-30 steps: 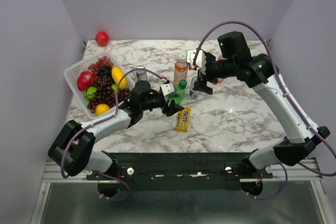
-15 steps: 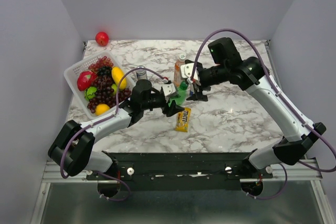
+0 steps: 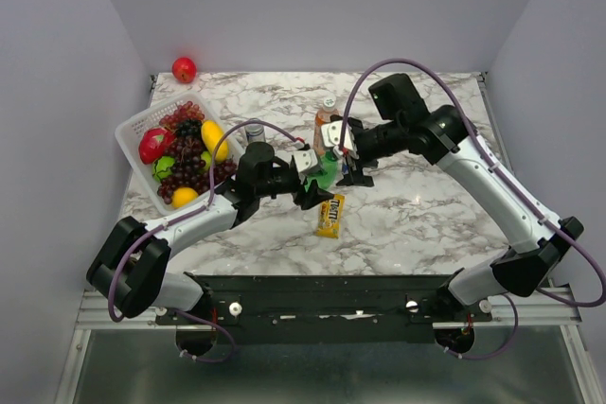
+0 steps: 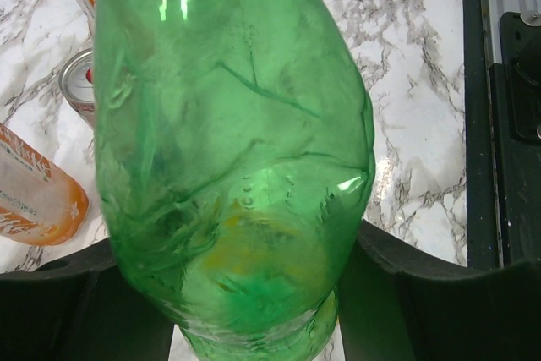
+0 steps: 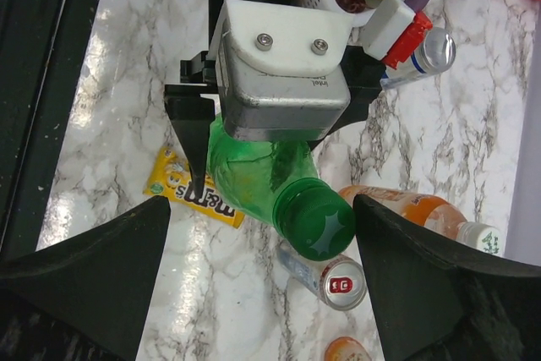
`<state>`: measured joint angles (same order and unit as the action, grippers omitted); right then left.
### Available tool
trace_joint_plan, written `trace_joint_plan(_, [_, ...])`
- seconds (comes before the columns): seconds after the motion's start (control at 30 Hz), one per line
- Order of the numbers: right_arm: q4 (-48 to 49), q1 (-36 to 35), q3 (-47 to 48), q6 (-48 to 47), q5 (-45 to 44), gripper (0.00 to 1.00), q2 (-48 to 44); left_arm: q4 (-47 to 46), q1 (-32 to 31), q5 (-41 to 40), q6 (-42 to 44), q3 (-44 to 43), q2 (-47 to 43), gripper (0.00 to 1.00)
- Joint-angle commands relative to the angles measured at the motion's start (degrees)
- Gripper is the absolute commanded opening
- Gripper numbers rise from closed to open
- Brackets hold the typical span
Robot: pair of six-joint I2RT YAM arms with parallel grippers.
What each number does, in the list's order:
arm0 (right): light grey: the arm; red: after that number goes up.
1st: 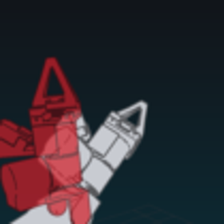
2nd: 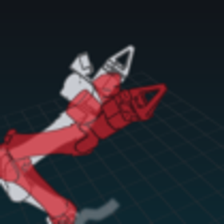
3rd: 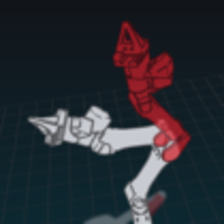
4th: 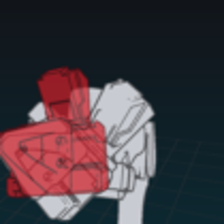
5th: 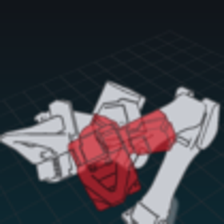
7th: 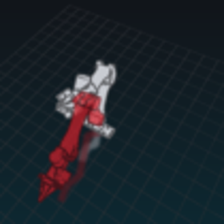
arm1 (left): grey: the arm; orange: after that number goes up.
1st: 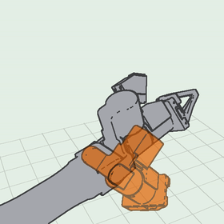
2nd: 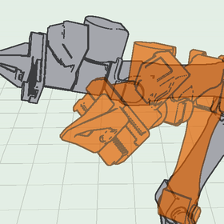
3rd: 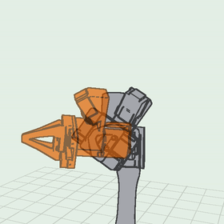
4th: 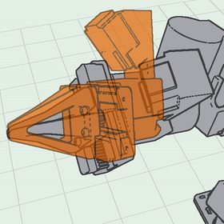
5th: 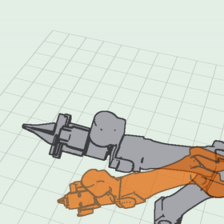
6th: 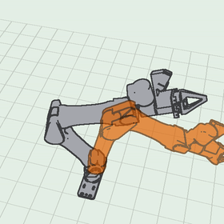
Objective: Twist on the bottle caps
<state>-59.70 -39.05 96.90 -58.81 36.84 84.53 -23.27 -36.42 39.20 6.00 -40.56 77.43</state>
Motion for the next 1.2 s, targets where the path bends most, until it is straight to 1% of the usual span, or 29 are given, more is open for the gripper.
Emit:
trace_joint_plan(0.0, [-1.2,-0.42,-2.24,1.15,-2.82,0.95,-1.21,-2.83,1.09,-1.32,-3.01,-0.93,-0.35,0.0])
trace_joint_plan(0.23, [-2.88,-0.42,-5.32,5.01,-5.99,0.95,-3.23,-4.77,1.97,-2.28,-4.77,-1.1,-0.44,0.0])
trace_joint_plan(0.4, [-4.8,-0.42,-4.8,7.91,-6.6,0.96,-3.67,-5.3,2.5,-3.07,-5.03,-1.19,0.0,0.0])
trace_joint_plan(0.5, [-8.05,-0.42,-3.65,8.45,-7.13,0.96,-4.11,-5.74,2.59,-3.87,-5.21,-1.11,-0.08,0.0])
trace_joint_plan(0.53, [-9.71,-0.42,-3.74,8.53,-7.31,0.95,-4.46,-5.65,2.67,-4.04,-5.03,-1.02,-0.08,0.0])
trace_joint_plan(0.63, [-9.91,0.11,-4.09,11.25,-9.41,0.94,-5.69,-3.82,2.59,-2.82,-2.93,-1.19,-0.17,0.0])
trace_joint_plan(0.7, [-9.65,1.25,-1.74,12.75,-8.98,0.92,-5.43,-2.58,2.59,-1.77,-0.82,-1.37,-0.17,0.0])
trace_joint_plan(0.73, [-7.73,2.56,-0.67,13.71,-8.89,0.92,-5.0,-0.92,2.59,-1.15,0.23,-1.54,-0.26,0.0])
trace_joint_plan(0.83, [-5.26,3.89,5.46,16.09,-8.01,0.92,-2.1,2.51,2.41,1.13,3.14,-2.24,-0.35,0.0])
trace_joint_plan(0.9, [-4.2,3.89,7.42,15.3,-6.26,0.94,-0.17,4.01,2.06,2.54,5.58,-2.51,-0.52,0.0])
trace_joint_plan(0.93, [-2.02,3.89,8.12,15.3,-5.47,0.95,0.02,5.85,1.8,3.07,6.38,-3.03,-0.52,0.0])
trace_joint_plan(1.03, [0.9,3.8,7.86,14.08,-0.73,0.97,0.54,7.7,0.74,3.78,7.79,-3.65,-0.61,0.0])
trace_joint_plan(1.07, [0.9,3.72,7.78,12.16,2.15,0.97,0.72,7.88,0.39,3.87,8.06,-3.65,-0.79,0.0])
trace_joint_plan(1.17, [-0.59,2.84,7.86,8.47,4.99,0.98,1.78,8.5,0.04,4.13,8.33,-4.0,-0.79,0.0])
